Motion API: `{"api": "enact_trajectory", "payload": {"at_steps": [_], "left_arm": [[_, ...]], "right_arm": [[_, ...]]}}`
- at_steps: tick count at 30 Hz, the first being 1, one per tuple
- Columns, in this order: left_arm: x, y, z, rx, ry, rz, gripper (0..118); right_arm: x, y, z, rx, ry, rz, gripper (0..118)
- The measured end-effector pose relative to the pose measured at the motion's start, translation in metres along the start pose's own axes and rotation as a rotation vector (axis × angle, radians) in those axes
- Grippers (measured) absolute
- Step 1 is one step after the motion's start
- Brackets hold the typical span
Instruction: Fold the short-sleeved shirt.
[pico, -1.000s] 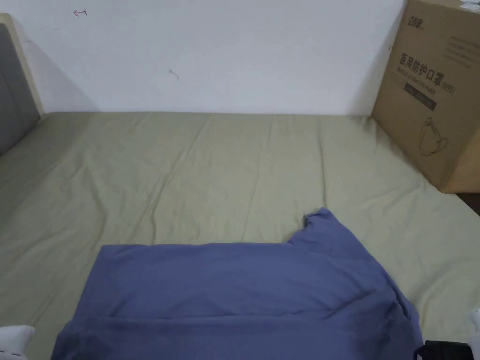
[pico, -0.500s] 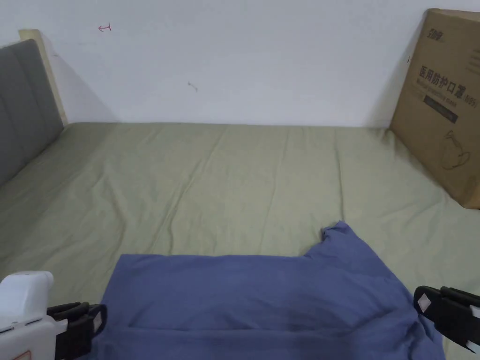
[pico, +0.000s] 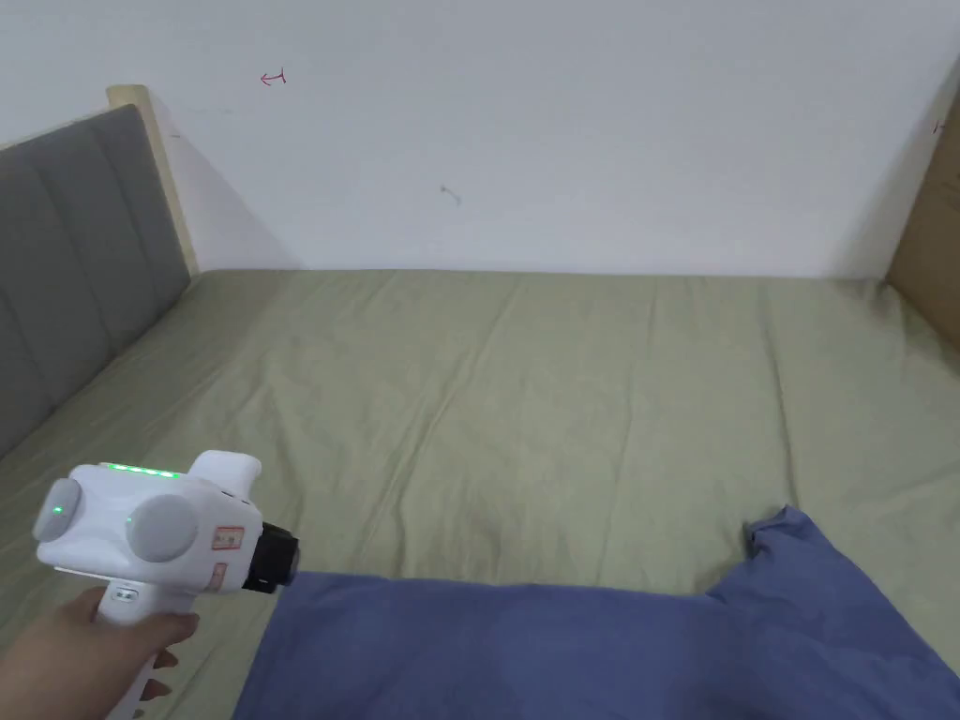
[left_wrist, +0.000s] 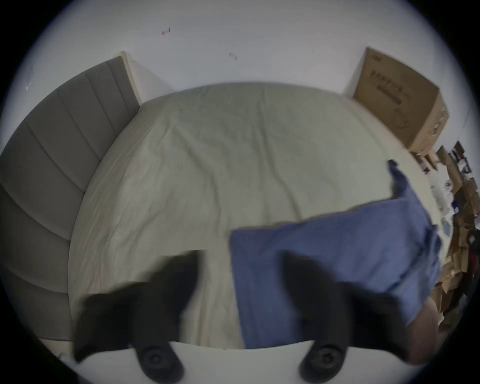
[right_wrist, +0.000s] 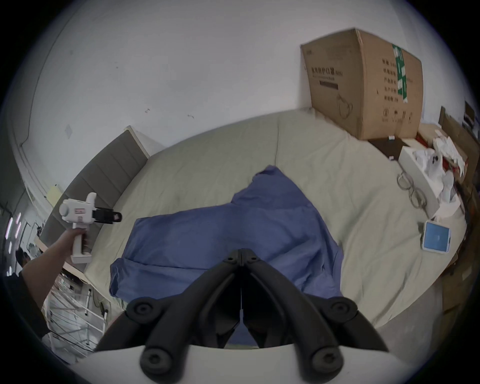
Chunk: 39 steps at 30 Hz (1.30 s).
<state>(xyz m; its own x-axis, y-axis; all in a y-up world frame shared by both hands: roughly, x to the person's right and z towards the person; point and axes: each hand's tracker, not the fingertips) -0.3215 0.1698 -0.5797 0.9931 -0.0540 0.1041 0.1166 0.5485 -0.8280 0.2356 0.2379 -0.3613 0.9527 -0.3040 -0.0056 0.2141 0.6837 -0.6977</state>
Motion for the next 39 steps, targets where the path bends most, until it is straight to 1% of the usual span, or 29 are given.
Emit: {"api": "enact_trajectory", "payload": {"at_steps": [1,2,3,4,6,8,9,12,13,15,18,19,20,21,22,23,24,25,27,28,29,31,33,34,35,36,37,38,39], "left_arm": [[-0.008,-0.001,-0.021,-0.029,0.016,0.009,104],[-0.009,0.002,-0.042,-0.068,0.012,0.015,111],[-0.01,-0.001,-0.049,-0.091,-0.012,-0.002,118],[-0.008,0.0,-0.059,-0.103,-0.015,-0.007,117],[-0.01,-0.009,-0.085,-0.169,0.027,-0.041,116],[-0.014,-0.011,-0.101,-0.169,0.055,-0.036,116],[-0.014,-0.013,-0.112,-0.171,0.048,-0.011,117],[-0.019,-0.017,-0.12,-0.222,-0.034,0.129,118],[-0.023,-0.015,-0.119,-0.221,-0.038,0.135,118],[-0.022,-0.018,-0.114,-0.183,-0.028,0.14,118],[-0.019,-0.01,-0.117,-0.233,-0.015,0.127,116],[-0.017,-0.007,-0.116,-0.25,-0.009,0.115,112],[-0.013,-0.005,-0.112,-0.255,0.006,0.082,103],[0.002,-0.003,-0.093,-0.228,0.003,0.039,81],[0.011,-0.002,-0.085,-0.196,0.0,-0.004,54],[0.021,-0.002,-0.075,-0.166,0.003,-0.056,16],[0.032,-0.003,-0.066,-0.138,-0.027,-0.091,0],[0.033,-0.001,-0.065,-0.136,-0.057,-0.114,0],[0.047,-0.004,-0.056,-0.146,-0.137,-0.117,0],[0.052,-0.004,-0.054,-0.152,-0.15,-0.122,0],[0.05,-0.003,-0.056,-0.15,-0.121,-0.122,0],[0.049,0.0,-0.048,-0.122,-0.113,-0.132,0],[0.041,0.006,-0.041,-0.107,-0.125,-0.122,0],[0.037,0.008,-0.038,-0.103,-0.124,-0.104,0],[0.033,0.01,-0.033,-0.095,-0.12,-0.083,0],[0.029,0.011,-0.027,-0.093,-0.12,-0.073,0],[0.026,0.013,-0.021,-0.089,-0.131,-0.062,0],[0.023,0.013,-0.014,-0.08,-0.145,-0.047,0],[0.02,0.014,-0.009,-0.074,-0.155,-0.037,0]], "right_arm": [[0.002,0.0,-0.005,-0.009,-0.001,-0.013,0],[0.006,-0.001,-0.01,-0.019,0.001,-0.026,0],[0.008,-0.001,-0.015,-0.028,-0.001,-0.03,0],[0.009,-0.003,-0.019,-0.037,-0.007,-0.031,0],[0.013,-0.005,-0.028,-0.064,-0.024,-0.032,0],[0.014,-0.007,-0.034,-0.082,-0.023,-0.033,0],[0.014,-0.007,-0.036,-0.09,-0.026,-0.031,0],[0.016,-0.01,-0.04,-0.11,-0.029,-0.024,0],[0.016,-0.011,-0.042,-0.113,-0.03,-0.025,0],[0.019,-0.012,-0.046,-0.125,-0.025,-0.039,0],[0.022,-0.014,-0.053,-0.143,-0.003,-0.091,0],[0.023,-0.014,-0.054,-0.145,0.001,-0.103,0],[0.024,-0.015,-0.055,-0.147,0.004,-0.112,0],[0.025,-0.014,-0.056,-0.149,0.004,-0.115,0],[0.026,-0.014,-0.057,-0.15,0.005,-0.117,0],[0.028,-0.012,-0.058,-0.151,0.006,-0.118,0],[0.03,-0.01,-0.06,-0.151,0.008,-0.118,0],[0.033,-0.006,-0.062,-0.151,0.011,-0.119,0],[0.046,0.009,-0.072,-0.143,0.029,-0.121,0],[0.049,0.019,-0.076,-0.133,0.037,-0.121,0],[0.054,0.034,-0.081,-0.115,0.046,-0.124,0],[0.066,0.068,-0.099,-0.084,0.054,-0.124,0],[0.077,0.106,-0.13,-0.079,0.026,-0.087,1],[0.075,0.122,-0.145,-0.103,0.021,-0.068,17],[0.08,0.137,-0.167,-0.157,-0.014,-0.051,57],[0.087,0.148,-0.193,-0.232,-0.036,-0.045,114],[0.094,0.155,-0.217,-0.313,-0.03,-0.041,116],[0.095,0.161,-0.247,-0.315,-0.011,-0.069,116],[0.101,0.165,-0.273,-0.364,-0.093,-0.06,116]]}}
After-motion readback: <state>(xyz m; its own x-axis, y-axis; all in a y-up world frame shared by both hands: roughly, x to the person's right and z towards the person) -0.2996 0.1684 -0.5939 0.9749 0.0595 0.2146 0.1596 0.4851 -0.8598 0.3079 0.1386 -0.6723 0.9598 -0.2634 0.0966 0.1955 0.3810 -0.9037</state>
